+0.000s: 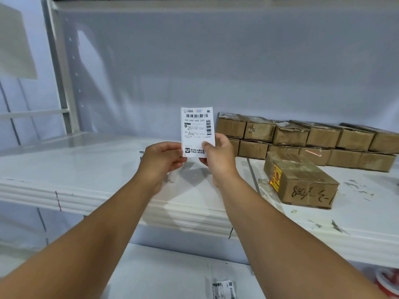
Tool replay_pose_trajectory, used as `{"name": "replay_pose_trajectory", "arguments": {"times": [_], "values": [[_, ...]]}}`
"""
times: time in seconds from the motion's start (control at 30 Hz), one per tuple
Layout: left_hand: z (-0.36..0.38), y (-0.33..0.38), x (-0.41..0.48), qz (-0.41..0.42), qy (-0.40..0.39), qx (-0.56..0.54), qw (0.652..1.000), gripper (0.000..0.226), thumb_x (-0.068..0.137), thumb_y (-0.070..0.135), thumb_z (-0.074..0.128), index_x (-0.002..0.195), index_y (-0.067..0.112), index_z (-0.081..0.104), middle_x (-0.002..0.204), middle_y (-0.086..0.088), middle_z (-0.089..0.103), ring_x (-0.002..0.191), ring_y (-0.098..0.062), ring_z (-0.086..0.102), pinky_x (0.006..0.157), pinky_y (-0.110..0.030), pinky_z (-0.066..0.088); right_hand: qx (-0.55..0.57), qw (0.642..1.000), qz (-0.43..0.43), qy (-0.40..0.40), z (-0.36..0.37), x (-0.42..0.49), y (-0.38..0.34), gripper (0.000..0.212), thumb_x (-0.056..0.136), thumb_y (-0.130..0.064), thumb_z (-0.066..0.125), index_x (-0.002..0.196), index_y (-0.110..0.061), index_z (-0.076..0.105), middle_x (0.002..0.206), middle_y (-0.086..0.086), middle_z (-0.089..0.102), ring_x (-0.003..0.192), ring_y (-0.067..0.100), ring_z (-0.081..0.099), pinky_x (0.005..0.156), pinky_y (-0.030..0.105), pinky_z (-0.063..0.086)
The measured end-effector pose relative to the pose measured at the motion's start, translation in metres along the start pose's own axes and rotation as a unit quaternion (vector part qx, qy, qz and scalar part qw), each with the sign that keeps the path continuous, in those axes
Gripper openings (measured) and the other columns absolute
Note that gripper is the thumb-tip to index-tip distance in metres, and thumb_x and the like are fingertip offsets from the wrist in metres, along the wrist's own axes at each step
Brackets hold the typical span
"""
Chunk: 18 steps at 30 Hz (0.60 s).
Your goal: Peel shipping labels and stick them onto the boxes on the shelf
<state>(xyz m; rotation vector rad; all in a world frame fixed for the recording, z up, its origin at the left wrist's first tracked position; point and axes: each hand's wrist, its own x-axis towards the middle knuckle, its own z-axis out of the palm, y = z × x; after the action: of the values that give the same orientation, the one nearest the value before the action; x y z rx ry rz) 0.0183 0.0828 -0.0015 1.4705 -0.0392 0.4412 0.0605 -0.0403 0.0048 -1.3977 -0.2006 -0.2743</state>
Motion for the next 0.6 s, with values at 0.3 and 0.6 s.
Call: {"name": "replay_pose_trajectory", "arguments": {"times": [0.3, 0.6], "values": [[0.0002, 0.0019, -0.0034, -0.017, -0.020, 0.016, 1.000, 0.020, 0.092, 0.001, 0.053, 0.087, 0.015, 0.066, 0.080, -0.001, 0.069, 0.060, -0.006, 0.063, 0.052, -0.014, 0.047, -0.039, 0.999, -0.018, 0.010, 0.0005, 0.0017, 0.0030, 0.028, 0.091, -0.005, 0.051, 0.112, -0.024, 0.047, 0.115, 0.002, 0.064, 0.089, 0.015, 0.063, 0.080, 0.033, 0.054], [0.0003, 0.0020, -0.0041, -0.024, -0.034, 0.016, 0.999, 0.020, 0.090, 0.000, 0.055, 0.084, 0.014, 0.068, 0.068, 0.005, 0.070, 0.055, -0.004, 0.062, 0.051, -0.013, 0.048, -0.028, 0.999, -0.013, 0.010, 0.0005, 0.0020, 0.0038, 0.028, 0.091, -0.003, 0.051, 0.108, -0.025, 0.046, 0.115, 0.004, 0.064, 0.095, 0.020, 0.064, 0.072, 0.028, 0.052]]}}
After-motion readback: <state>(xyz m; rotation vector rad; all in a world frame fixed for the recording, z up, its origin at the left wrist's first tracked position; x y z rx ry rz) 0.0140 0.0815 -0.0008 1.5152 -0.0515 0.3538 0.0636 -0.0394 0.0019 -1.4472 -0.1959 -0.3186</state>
